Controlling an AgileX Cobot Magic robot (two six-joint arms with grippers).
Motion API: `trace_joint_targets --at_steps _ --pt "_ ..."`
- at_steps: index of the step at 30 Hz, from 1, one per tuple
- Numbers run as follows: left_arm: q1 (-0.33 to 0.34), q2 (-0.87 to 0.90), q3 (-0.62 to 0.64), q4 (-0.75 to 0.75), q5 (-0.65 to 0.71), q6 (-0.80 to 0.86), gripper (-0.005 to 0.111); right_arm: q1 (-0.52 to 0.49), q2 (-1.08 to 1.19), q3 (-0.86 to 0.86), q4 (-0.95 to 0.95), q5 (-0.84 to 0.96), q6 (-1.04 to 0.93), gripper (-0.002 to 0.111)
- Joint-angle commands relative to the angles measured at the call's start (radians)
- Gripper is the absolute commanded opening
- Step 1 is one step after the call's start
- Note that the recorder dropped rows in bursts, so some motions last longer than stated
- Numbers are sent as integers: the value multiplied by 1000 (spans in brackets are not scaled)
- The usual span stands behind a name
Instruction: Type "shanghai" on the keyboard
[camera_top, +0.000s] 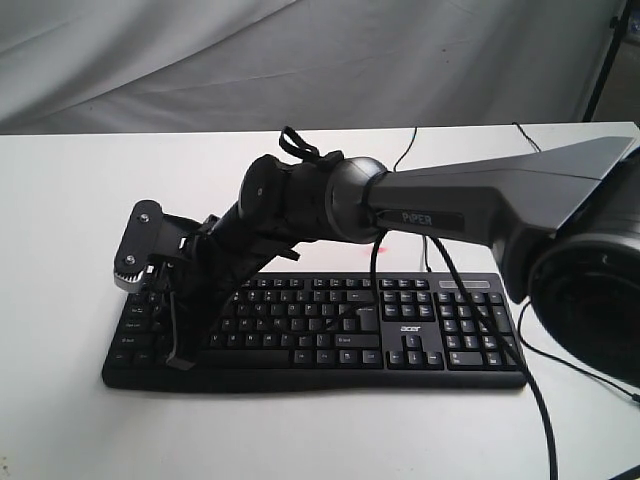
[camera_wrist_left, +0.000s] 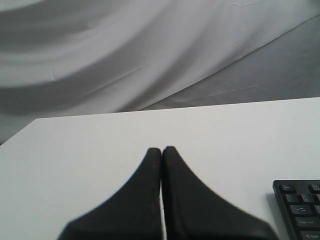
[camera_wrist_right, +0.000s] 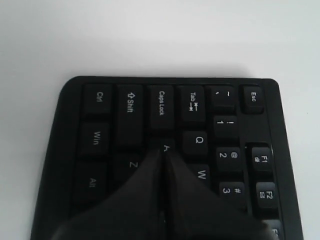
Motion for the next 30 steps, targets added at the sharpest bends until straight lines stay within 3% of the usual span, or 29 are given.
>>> trace_joint_targets --at_steps 1,30 --pt "-4 3 5 -1 -6 -3 1 3 -1 -5 -8 -10 2 0" --pt "-4 3 5 -1 -6 -3 1 3 -1 -5 -15 -22 2 0"
